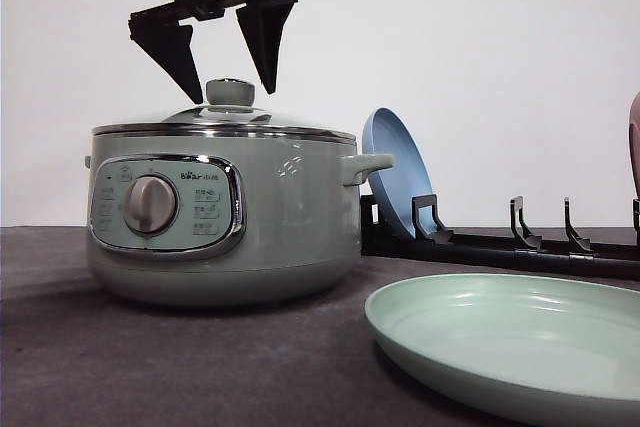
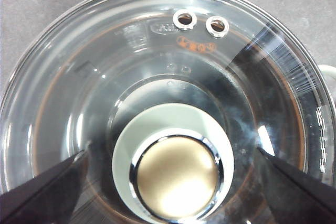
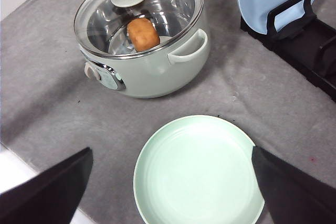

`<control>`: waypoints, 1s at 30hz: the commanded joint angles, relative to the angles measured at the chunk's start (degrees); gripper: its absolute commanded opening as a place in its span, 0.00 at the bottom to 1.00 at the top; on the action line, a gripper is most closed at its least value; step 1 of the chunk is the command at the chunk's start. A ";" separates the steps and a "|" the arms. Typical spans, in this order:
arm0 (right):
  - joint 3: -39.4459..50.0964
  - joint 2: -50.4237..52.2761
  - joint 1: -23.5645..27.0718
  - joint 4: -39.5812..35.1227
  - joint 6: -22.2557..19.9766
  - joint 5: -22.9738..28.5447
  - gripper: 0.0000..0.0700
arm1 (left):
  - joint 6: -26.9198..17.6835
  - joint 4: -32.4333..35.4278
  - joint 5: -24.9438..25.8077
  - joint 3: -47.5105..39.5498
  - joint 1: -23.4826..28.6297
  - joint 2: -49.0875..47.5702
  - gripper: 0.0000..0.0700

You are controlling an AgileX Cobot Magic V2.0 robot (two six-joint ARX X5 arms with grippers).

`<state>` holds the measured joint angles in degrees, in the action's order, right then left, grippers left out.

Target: Transfer potato from steamer to green plate

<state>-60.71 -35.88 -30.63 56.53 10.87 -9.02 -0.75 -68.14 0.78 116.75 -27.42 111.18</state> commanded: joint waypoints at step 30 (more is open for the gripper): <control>-0.37 -0.28 -0.20 -0.34 -0.42 0.07 0.87 | -1.20 0.20 0.70 2.27 -0.67 2.33 0.00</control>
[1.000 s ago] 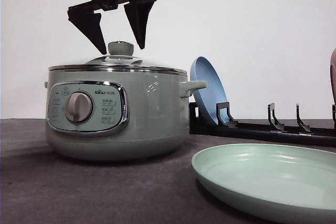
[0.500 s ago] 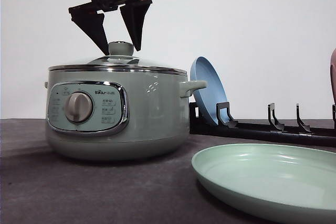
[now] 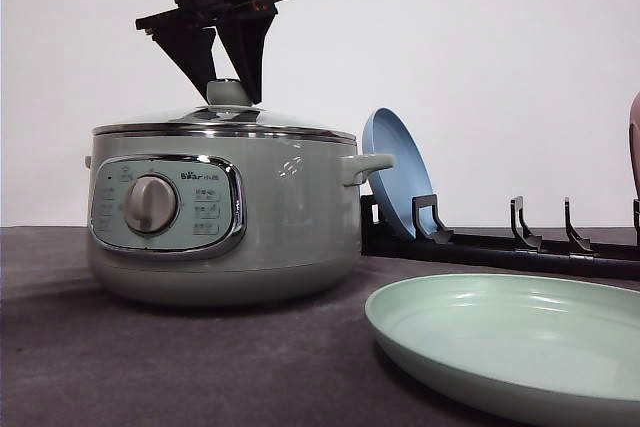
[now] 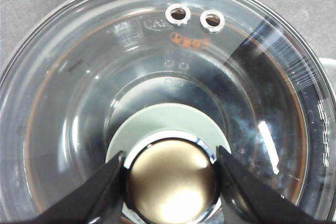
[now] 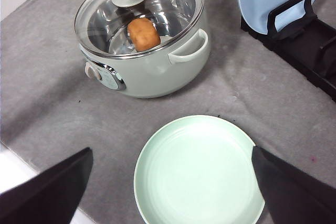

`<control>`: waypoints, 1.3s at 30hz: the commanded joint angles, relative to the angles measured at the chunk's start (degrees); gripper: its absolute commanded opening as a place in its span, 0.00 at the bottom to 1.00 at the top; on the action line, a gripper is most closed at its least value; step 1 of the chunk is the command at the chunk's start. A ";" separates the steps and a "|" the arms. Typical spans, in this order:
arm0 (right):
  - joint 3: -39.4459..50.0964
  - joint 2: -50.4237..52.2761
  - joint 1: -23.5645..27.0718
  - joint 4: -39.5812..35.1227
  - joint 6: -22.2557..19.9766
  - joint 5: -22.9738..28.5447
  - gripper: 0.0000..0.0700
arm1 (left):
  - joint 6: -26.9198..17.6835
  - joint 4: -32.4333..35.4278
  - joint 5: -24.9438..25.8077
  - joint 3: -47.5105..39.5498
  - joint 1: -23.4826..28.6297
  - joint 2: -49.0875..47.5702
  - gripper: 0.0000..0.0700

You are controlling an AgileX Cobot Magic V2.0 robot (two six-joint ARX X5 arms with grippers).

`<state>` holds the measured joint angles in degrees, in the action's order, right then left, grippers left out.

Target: Transfer potato from steamer to green plate

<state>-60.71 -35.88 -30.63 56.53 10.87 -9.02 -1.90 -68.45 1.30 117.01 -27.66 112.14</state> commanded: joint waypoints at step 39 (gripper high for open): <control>-0.37 -0.34 -0.20 -0.34 -0.41 0.02 0.87 | 1.04 -11.32 -3.04 18.18 16.26 -6.85 0.00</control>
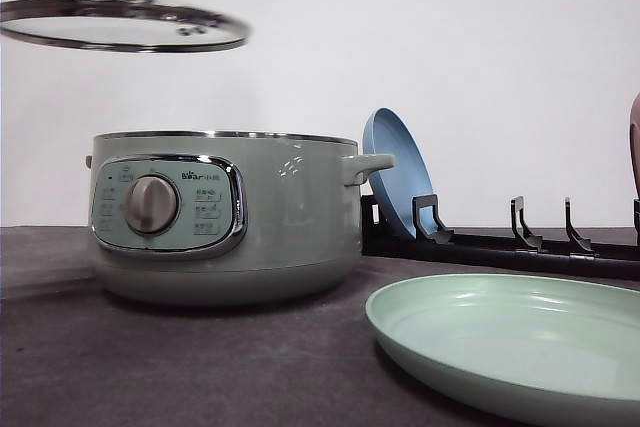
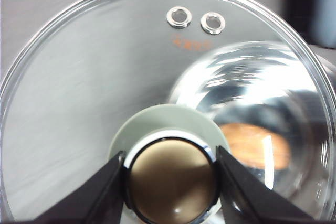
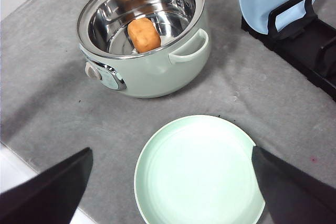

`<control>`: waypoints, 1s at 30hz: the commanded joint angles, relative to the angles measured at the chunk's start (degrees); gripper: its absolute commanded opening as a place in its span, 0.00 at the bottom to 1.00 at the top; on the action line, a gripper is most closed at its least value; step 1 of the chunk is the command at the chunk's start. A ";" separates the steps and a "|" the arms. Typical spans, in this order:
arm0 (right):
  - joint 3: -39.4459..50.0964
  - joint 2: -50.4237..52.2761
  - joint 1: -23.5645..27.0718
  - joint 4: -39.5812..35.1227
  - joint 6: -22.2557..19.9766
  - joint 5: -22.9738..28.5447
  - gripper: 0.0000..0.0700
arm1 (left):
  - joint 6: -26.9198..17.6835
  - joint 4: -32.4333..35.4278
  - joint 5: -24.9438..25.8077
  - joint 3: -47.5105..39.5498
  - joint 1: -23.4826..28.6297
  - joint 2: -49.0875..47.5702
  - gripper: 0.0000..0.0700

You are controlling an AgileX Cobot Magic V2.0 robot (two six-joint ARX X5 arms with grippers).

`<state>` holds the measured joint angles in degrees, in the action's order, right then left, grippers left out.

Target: Transfer potato from steamer to green plate

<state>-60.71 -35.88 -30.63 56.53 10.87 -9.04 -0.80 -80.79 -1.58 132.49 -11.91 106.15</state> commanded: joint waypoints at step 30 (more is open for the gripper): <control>-46.07 -70.05 -5.18 -2.45 -15.93 -11.88 0.87 | 0.86 1.01 0.07 2.71 12.34 -0.85 0.00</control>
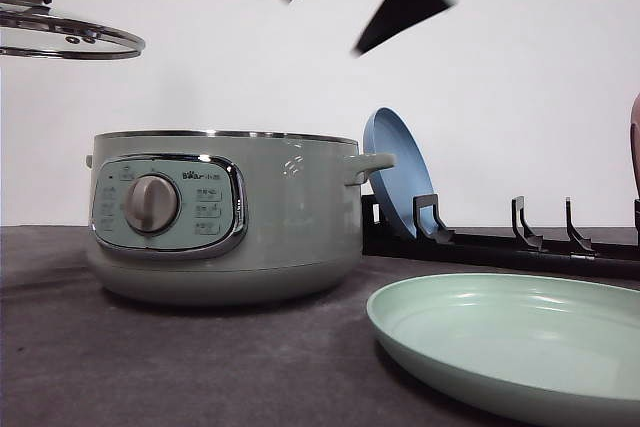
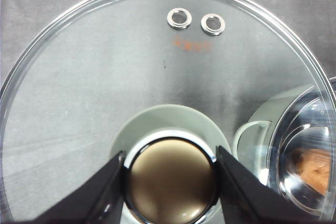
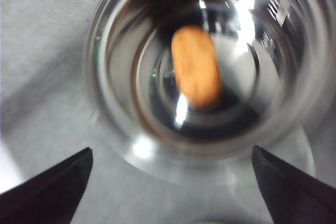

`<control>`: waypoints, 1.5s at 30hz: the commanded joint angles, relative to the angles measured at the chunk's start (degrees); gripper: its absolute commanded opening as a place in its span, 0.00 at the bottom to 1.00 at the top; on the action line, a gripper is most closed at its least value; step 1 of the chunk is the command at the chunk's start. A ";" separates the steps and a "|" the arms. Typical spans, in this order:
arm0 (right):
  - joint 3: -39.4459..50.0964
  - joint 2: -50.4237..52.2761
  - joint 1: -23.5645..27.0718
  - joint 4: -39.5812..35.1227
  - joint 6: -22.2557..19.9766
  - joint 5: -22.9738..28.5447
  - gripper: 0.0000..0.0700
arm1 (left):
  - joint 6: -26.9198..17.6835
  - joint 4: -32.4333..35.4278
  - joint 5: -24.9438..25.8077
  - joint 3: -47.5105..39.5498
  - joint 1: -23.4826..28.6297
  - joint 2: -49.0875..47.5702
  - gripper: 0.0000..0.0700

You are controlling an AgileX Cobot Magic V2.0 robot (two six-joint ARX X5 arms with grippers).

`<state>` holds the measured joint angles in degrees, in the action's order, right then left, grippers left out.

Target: Transfer potato from steamer to green plate

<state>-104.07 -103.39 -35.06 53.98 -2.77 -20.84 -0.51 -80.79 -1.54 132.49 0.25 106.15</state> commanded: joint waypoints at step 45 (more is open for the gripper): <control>-17.20 -29.20 -3.21 -6.34 -7.51 2.35 0.25 | 1.38 0.63 0.02 2.69 0.00 -0.85 0.00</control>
<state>-118.65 -131.17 -37.95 47.86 -11.53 -17.97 0.80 -80.82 -1.54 132.49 0.25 106.15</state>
